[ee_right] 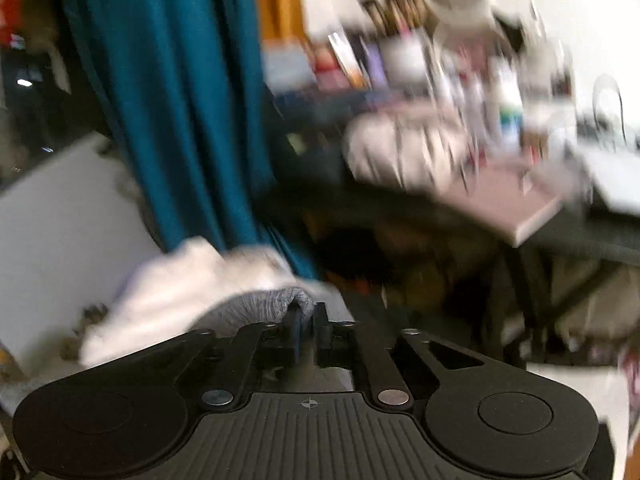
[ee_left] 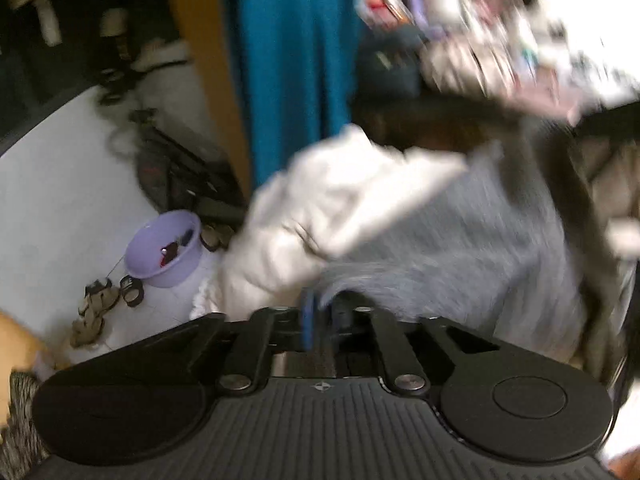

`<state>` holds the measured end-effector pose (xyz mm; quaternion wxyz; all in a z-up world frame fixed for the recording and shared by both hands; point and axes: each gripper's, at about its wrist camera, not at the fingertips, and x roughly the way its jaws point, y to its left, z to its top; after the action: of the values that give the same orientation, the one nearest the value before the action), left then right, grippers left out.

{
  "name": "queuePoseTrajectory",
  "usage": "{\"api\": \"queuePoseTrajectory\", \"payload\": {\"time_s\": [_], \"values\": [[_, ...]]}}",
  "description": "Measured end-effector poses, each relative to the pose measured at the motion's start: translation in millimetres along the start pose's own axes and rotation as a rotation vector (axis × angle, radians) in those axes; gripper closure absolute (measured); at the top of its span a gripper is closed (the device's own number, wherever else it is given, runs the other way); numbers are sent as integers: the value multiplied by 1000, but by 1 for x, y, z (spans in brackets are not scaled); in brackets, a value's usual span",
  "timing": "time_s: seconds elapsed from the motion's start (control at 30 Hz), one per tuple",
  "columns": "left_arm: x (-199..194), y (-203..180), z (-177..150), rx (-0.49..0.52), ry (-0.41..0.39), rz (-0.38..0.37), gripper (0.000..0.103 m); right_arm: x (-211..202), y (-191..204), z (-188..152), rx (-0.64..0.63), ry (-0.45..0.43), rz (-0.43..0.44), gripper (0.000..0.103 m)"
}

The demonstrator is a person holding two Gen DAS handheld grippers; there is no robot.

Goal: Fold clothes
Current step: 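Lift the grey sweater off the pile with both grippers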

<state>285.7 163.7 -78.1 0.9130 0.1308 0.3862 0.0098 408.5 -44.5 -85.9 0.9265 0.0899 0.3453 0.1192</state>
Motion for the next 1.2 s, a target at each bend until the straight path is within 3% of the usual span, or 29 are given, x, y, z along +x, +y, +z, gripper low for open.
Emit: {"api": "queuePoseTrajectory", "payload": {"time_s": [0.03, 0.07, 0.1, 0.17, 0.33, 0.47, 0.53, 0.6, 0.7, 0.73, 0.8, 0.83, 0.87, 0.9, 0.93, 1.13, 1.2], "values": [[6, -7, -1, 43, 3, 8, 43, 11, -2, -2, 17, 20, -25, 64], [6, -13, -3, 93, -24, 19, 24, 16, -2, -8, 23, 20, -47, 38], [6, -19, -6, 142, -50, 31, 22, 15, 1, -18, 27, 4, -53, 21], [-1, -27, -11, 237, -104, 36, 19, 5, -1, -32, 31, -31, -25, 2], [-19, -43, -20, 395, -208, -25, 13, -31, -20, -64, 80, -19, 28, 1], [-14, -63, -25, 455, -230, -61, 13, -63, -25, -89, 59, -41, 18, 1], [-9, -74, -26, 480, -236, -77, 13, -72, -17, -100, 2, -42, 31, 5], [-5, -85, -28, 508, -239, -89, 13, -77, -5, -111, -68, -35, 56, 24], [7, -105, -31, 584, -162, -90, 15, -74, 15, -125, -177, 0, 80, 37], [9, -109, -31, 596, -144, -108, 20, -71, 21, -128, -199, 15, 86, 37], [10, -111, -30, 585, -130, -129, 56, -61, 27, -134, -221, 49, 91, 42], [10, -107, -26, 552, -122, -134, 60, -57, 27, -136, -218, 65, 81, 48], [10, -100, -21, 502, -112, -145, 66, -53, 25, -136, -206, 81, 62, 69], [11, -94, -16, 453, -101, -156, 80, -49, 23, -137, -195, 97, 43, 87], [9, -86, -11, 399, -94, -162, 89, -49, 17, -136, -169, 97, 25, 94], [-3, -11, 14, -3, -101, -163, 93, -67, -37, -121, 54, 22, -73, 98], [4, -2, 16, -54, -78, -164, 92, -72, -55, -115, 129, -3, -105, 97]]}}
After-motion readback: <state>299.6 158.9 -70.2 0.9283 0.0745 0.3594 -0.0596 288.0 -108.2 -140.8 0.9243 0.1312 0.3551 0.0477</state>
